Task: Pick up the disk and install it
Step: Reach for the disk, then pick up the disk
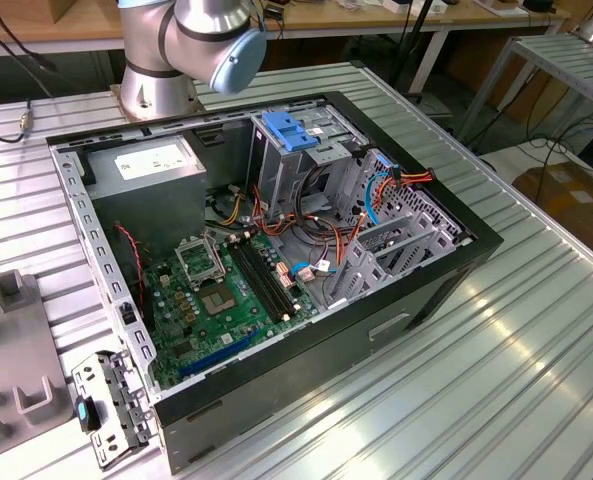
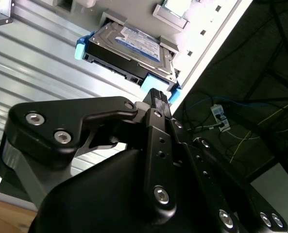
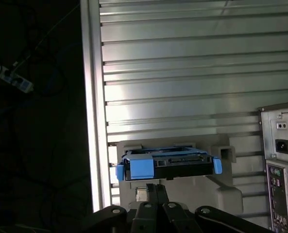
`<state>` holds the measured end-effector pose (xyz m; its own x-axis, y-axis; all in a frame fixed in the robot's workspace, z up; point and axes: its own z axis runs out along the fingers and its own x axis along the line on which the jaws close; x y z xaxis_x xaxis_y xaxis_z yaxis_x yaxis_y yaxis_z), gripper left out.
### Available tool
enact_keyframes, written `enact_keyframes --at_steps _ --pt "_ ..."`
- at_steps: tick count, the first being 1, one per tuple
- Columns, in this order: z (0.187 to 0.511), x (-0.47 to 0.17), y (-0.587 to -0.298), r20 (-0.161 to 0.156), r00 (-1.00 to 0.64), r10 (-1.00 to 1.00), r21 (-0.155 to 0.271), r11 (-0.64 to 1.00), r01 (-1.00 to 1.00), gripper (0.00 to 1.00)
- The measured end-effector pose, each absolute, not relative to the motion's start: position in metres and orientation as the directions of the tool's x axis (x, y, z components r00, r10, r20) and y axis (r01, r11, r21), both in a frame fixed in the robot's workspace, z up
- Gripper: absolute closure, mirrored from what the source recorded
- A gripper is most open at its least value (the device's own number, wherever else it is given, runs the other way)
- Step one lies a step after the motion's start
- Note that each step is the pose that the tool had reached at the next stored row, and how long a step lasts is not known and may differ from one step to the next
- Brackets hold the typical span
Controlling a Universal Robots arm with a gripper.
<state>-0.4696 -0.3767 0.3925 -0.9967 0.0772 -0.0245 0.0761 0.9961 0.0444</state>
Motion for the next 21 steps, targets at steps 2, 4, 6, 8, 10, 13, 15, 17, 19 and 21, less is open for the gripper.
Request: enact_keyframes --at_steps 2,4,6,8,10,13,15,17,19,21 --pt "0.3926 -0.4697 -0.3768 -0.024 -0.997 0.077 0.044 0.996 0.076 0.89" --pt "0.3926 -0.4699 -0.3767 -0.024 -0.997 0.077 0.044 0.996 0.076 0.89" --pt "0.3926 -0.4700 -0.3767 -0.024 -0.997 0.077 0.044 0.996 0.076 0.89" --pt "0.3926 -0.4700 -0.3767 -0.024 -0.997 0.077 0.044 0.996 0.076 0.89" --pt "0.3926 -0.4701 -0.3767 -0.024 -0.997 0.077 0.044 0.996 0.076 0.89" --pt "0.3926 -0.4701 -0.3767 -0.024 -0.997 0.077 0.044 0.996 0.076 0.89" --pt "0.3926 -0.4702 -0.3767 -0.024 -0.997 0.075 0.044 0.996 0.074 0.89" --pt "0.3926 -0.4702 -0.3767 -0.024 -0.998 0.061 0.044 0.997 0.060 0.89" --pt "0.3925 -0.4702 -0.3767 -0.025 -0.999 0.026 0.045 0.999 0.025 0.89" --pt "0.3926 -0.4700 -0.3767 -0.024 -1.000 -0.011 0.044 0.999 -0.012 0.89"
